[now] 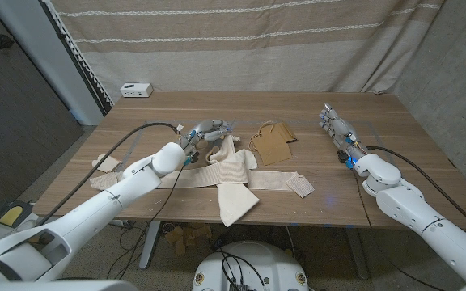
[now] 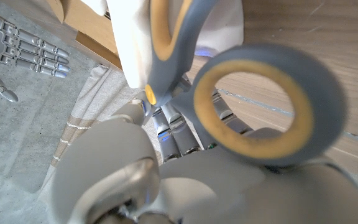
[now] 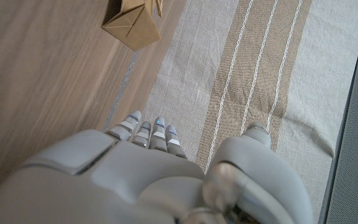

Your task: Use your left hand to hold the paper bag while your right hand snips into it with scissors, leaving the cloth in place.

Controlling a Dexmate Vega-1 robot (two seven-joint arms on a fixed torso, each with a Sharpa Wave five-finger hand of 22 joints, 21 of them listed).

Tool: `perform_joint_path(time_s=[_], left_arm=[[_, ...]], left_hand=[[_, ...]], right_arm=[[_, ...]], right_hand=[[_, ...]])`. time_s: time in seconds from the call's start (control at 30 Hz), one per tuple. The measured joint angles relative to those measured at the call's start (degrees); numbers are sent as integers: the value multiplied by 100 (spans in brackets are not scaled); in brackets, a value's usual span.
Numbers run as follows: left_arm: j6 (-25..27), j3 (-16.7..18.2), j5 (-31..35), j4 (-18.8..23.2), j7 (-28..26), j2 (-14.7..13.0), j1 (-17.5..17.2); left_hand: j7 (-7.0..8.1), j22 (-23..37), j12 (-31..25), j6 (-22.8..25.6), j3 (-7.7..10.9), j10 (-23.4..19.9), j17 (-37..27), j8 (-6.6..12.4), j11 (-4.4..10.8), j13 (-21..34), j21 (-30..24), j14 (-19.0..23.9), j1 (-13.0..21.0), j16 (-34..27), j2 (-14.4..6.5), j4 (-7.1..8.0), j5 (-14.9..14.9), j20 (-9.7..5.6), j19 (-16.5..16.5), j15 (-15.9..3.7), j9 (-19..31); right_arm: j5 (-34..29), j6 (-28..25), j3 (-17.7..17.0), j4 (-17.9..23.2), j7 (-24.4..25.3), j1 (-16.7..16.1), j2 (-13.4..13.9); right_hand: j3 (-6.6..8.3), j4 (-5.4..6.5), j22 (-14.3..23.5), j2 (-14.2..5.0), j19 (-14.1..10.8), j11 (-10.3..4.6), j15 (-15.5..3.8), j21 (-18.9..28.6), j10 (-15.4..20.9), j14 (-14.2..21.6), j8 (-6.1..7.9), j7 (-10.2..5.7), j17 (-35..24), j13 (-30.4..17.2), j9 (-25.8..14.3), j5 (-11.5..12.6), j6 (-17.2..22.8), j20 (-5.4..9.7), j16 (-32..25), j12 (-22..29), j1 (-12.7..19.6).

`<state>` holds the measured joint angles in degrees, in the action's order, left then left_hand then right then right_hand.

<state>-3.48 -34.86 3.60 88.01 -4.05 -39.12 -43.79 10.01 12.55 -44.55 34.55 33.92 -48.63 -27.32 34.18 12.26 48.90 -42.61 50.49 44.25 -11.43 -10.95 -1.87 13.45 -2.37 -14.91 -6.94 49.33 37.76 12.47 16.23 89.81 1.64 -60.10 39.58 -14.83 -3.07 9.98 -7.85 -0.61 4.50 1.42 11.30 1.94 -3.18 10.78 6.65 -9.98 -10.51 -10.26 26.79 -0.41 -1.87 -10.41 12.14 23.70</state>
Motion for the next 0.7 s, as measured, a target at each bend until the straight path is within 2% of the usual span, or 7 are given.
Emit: perform_joint_path(time_s=[0.17,0.3,0.47,0.53,0.6,0.7], left_arm=[[-17,18,-201,-32,110,-13,21],[-37,40,-312,-52,165,-32,27],[-69,62,-482,-66,237,-50,28],[-80,71,-545,-73,264,-66,28],[-86,77,-585,-80,280,-70,28],[-101,88,-683,-101,328,-70,28]], left_hand=[[-11,-57,95,11,39,-37,-131,0,-30,120,-21,-211,1,0,0,-9,0,0,0,103,1],[-11,-84,164,11,48,-77,-180,1,-9,123,-21,-282,1,-1,0,-17,-1,0,0,113,3],[-11,-94,489,11,78,-75,-239,10,-11,-345,-65,-507,1,34,0,-1,-1,0,0,194,5],[2,-94,611,-66,92,-53,-276,240,-32,-531,-111,-505,1,34,0,0,22,0,0,193,10],[24,-81,730,-130,92,-50,-306,318,-30,-685,-155,-521,1,34,0,0,34,0,0,186,11],[55,-46,895,-177,83,41,-337,332,-14,-866,-195,-613,-35,34,13,10,55,0,-1,203,53]], right_arm=[[1,-24,1,39,27,-8,0],[1,-31,1,62,54,-25,4],[1,-33,-5,100,84,-63,9],[1,-37,-13,121,105,-83,10],[1,-40,-18,135,118,-94,10],[2,-45,-25,153,139,-111,10]], right_hand=[[0,0,0,0,0,0,0,0,0,0,0,0,0,0,0,0,0,0,0,0,0],[0,0,0,0,-21,0,0,0,0,0,0,0,0,0,0,0,0,-20,0,0,0],[0,0,0,0,-21,0,2,0,0,1,0,0,0,0,0,0,0,-20,0,0,0],[0,0,0,0,-21,0,32,0,0,31,0,0,0,0,0,0,0,-20,0,0,0],[0,0,0,0,-21,0,32,0,0,31,0,0,0,0,0,-34,0,-19,0,0,0],[0,0,0,0,-42,0,32,0,0,31,0,0,0,0,0,-34,0,-40,0,0,0]])
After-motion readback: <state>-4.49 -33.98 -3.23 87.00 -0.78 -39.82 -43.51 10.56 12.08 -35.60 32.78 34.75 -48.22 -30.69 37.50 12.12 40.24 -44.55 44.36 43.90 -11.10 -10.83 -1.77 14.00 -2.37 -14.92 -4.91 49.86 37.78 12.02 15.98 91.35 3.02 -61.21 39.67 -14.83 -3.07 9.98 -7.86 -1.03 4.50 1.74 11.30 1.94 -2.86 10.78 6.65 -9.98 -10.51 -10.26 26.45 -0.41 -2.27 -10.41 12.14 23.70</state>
